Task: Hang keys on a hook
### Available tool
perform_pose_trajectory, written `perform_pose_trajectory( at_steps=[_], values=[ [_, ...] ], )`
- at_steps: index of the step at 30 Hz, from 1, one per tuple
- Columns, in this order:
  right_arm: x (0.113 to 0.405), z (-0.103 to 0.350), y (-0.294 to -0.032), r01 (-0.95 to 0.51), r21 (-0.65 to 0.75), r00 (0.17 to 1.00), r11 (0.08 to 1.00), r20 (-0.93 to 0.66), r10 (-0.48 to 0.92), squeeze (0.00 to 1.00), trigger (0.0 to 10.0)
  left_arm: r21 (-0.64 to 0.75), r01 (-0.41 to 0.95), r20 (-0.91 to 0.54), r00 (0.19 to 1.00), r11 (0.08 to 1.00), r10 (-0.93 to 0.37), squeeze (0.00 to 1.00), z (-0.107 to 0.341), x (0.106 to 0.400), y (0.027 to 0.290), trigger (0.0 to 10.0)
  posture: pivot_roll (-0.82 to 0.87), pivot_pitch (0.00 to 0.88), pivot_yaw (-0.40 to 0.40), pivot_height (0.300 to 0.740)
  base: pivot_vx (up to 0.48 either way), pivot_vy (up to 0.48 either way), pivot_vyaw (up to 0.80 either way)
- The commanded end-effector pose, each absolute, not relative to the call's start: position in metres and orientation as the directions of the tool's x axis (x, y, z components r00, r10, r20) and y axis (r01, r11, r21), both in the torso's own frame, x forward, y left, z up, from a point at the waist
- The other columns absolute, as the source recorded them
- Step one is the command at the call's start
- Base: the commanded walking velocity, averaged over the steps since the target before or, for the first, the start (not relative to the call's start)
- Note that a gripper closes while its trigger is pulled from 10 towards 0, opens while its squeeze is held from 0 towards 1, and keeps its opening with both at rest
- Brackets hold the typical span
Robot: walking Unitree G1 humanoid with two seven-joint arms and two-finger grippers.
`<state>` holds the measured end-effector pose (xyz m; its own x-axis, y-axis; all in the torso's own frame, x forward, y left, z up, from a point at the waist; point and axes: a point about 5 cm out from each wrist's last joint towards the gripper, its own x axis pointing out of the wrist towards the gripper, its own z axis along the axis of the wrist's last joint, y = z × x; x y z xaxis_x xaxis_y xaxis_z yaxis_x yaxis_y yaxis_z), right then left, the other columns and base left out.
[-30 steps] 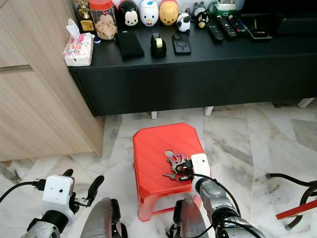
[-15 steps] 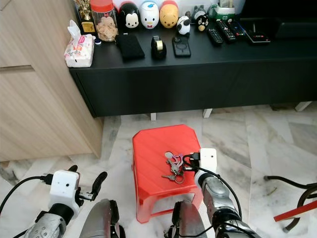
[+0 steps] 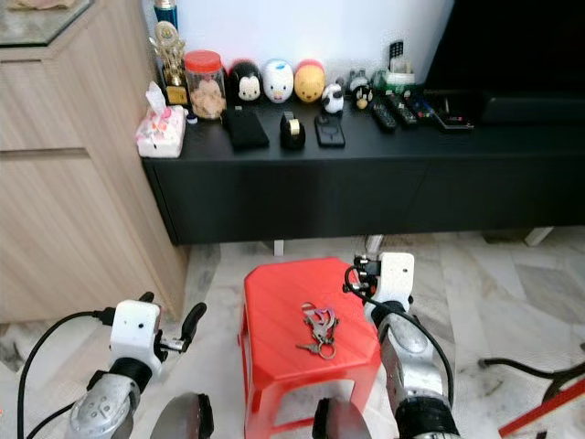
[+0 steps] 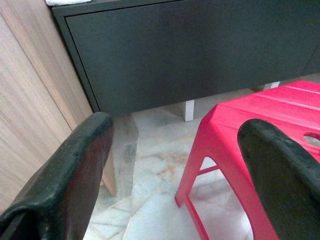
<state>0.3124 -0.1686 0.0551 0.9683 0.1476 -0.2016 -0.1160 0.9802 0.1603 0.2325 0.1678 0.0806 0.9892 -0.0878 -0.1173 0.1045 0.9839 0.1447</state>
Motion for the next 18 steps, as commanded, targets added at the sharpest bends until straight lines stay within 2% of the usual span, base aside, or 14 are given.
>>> perform_pose_trajectory(
  at_steps=[1, 5, 11, 18],
  values=[
    [0.31, 0.057, -0.172, -0.104, 0.169, 0.972, 0.98, -0.192, 0.136, 0.0, 10.0, 0.144, 0.109, -0.099, 0.991, 0.984, -0.095, 0.0, 0.082, 0.236, 0.165, 10.0, 0.03, 0.0, -0.08, 0.613, 0.0, 0.0, 0.0],
    [0.309, 0.062, -0.169, -0.112, 0.183, 0.972, 0.977, -0.185, 0.146, 0.0, 10.0, 0.147, 0.115, -0.081, 0.991, 0.982, -0.104, 0.0, 0.085, 0.242, 0.166, 10.0, 0.03, 0.0, -0.073, 0.617, 0.0, 0.0, 0.0],
    [0.307, 0.066, -0.156, -0.165, 0.211, 0.956, 0.963, -0.208, 0.209, 0.0, 10.0, 0.163, 0.154, -0.055, 0.988, 0.974, -0.147, 0.0, 0.087, 0.252, 0.164, 10.0, 0.03, 0.0, -0.07, 0.661, 0.0, 0.0, 0.0],
    [0.309, 0.079, -0.156, -0.186, 0.21, 0.957, 0.96, -0.185, 0.225, 0.0, 10.0, 0.161, 0.168, -0.032, 0.986, 0.973, -0.165, 0.0, 0.092, 0.255, 0.162, 10.0, 0.03, 0.0, -0.07, 0.706, 0.0, 0.0, 0.0]
  ],
)
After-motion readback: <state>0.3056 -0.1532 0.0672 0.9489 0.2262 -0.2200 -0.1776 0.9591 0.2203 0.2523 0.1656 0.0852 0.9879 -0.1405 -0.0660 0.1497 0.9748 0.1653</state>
